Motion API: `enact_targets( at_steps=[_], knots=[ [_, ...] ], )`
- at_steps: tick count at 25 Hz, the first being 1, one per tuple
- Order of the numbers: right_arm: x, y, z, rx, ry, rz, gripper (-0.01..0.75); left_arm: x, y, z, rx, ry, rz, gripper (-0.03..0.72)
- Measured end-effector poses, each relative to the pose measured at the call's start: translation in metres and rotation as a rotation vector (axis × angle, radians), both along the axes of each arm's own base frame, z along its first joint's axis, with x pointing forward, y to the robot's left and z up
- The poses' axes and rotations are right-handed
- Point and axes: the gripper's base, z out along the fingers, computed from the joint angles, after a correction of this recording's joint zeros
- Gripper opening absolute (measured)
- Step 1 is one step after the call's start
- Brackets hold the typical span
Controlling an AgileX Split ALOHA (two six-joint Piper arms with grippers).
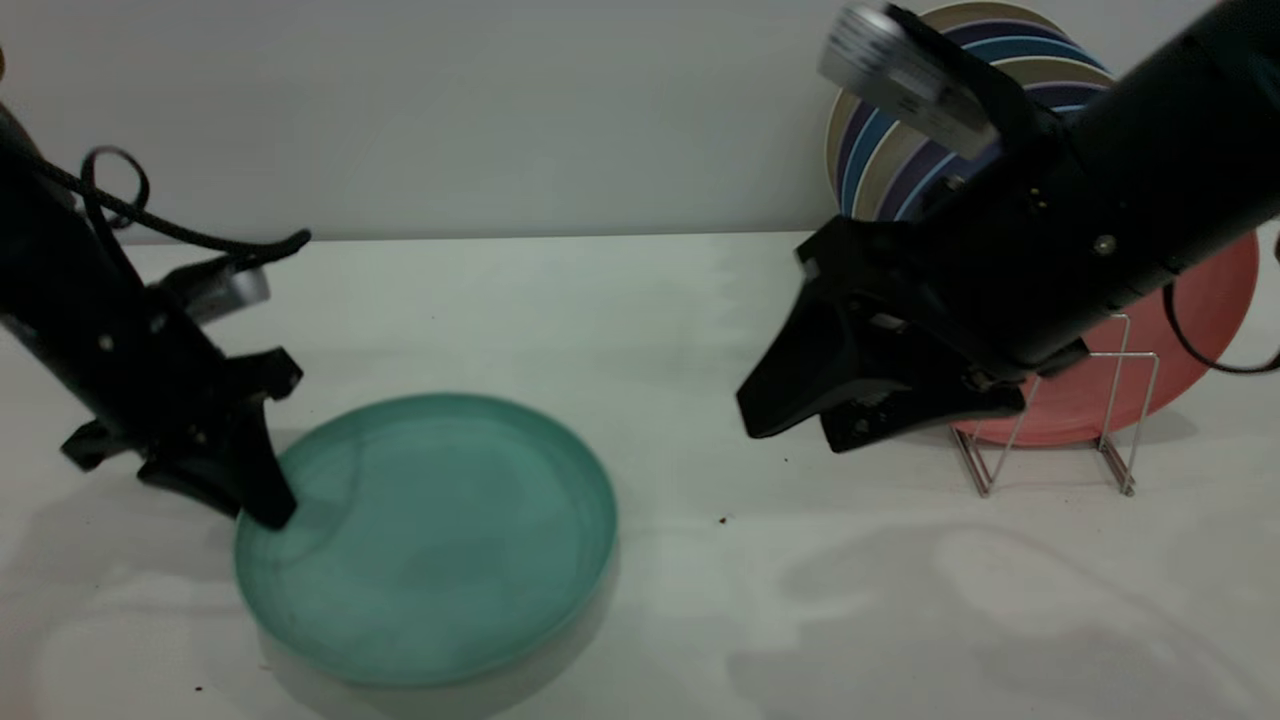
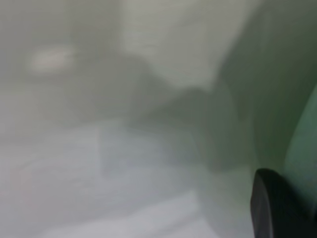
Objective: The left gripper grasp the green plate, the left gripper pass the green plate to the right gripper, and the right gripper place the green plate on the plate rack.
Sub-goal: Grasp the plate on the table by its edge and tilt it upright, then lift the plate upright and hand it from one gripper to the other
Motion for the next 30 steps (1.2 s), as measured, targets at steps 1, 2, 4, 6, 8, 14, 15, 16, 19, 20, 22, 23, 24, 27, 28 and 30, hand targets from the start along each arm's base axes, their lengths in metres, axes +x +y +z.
enact_targets(
  at_steps=[1, 2, 4, 6, 8, 14, 15, 16, 19, 20, 22, 23, 24, 27, 28, 30],
  knots=[
    [0.004, -0.005, -0.003, 0.016, 0.022, -0.013, 0.511, 0.002, -0.002, 0.006, -0.024, -0.011, -0.022, 0.018],
    [0.009, -0.008, -0.006, 0.036, 0.042, -0.02, 0.511, 0.004, -0.004, 0.012, -0.049, -0.029, -0.042, 0.017],
    [0.021, -0.016, -0.008, 0.078, 0.064, -0.038, 0.511, 0.006, -0.007, 0.024, -0.093, -0.072, -0.078, 0.016],
    [0.033, -0.02, -0.011, 0.127, 0.091, -0.037, 0.511, 0.006, -0.011, 0.034, -0.143, -0.103, -0.12, 0.016],
    [0.044, -0.021, -0.013, 0.163, 0.102, -0.028, 0.511, 0.005, -0.016, 0.038, -0.186, -0.117, -0.16, 0.016],
    [0.056, -0.011, -0.026, 0.202, 0.158, -0.017, 0.511, 0.001, -0.042, 0.04, -0.23, -0.129, -0.258, 0.016],
    [0.055, -0.01, -0.029, 0.201, 0.166, -0.015, 0.511, 0.0, -0.047, 0.04, -0.232, -0.132, -0.281, 0.016],
    [0.055, -0.009, -0.032, 0.2, 0.175, -0.014, 0.511, -0.001, -0.051, 0.041, -0.236, -0.134, -0.302, 0.016],
    [0.055, -0.009, -0.036, 0.199, 0.189, -0.014, 0.511, -0.003, -0.056, 0.041, -0.247, -0.13, -0.324, 0.016],
    [0.055, -0.009, -0.037, 0.198, 0.19, -0.014, 0.511, -0.003, -0.057, 0.041, -0.251, -0.13, -0.324, 0.016],
    [0.055, -0.009, -0.037, 0.199, 0.19, -0.016, 0.511, -0.002, -0.057, 0.042, -0.258, -0.134, -0.319, 0.016],
    [0.055, -0.009, -0.037, 0.2, 0.19, -0.017, 0.511, -0.002, -0.058, 0.042, -0.265, -0.138, -0.316, 0.016],
    [0.055, -0.009, -0.037, 0.2, 0.191, -0.017, 0.511, -0.002, -0.058, 0.043, -0.274, -0.145, -0.314, 0.016],
    [0.055, -0.009, -0.037, 0.204, 0.191, -0.022, 0.511, 0.0, -0.061, 0.045, -0.308, -0.167, -0.296, 0.016],
    [0.055, -0.009, -0.037, 0.209, 0.192, -0.027, 0.511, 0.001, -0.062, 0.046, -0.323, -0.174, -0.286, 0.016],
    [0.056, -0.008, -0.036, 0.218, 0.193, -0.038, 0.5, 0.002, -0.065, 0.047, -0.344, -0.183, -0.269, 0.016]
  ],
)
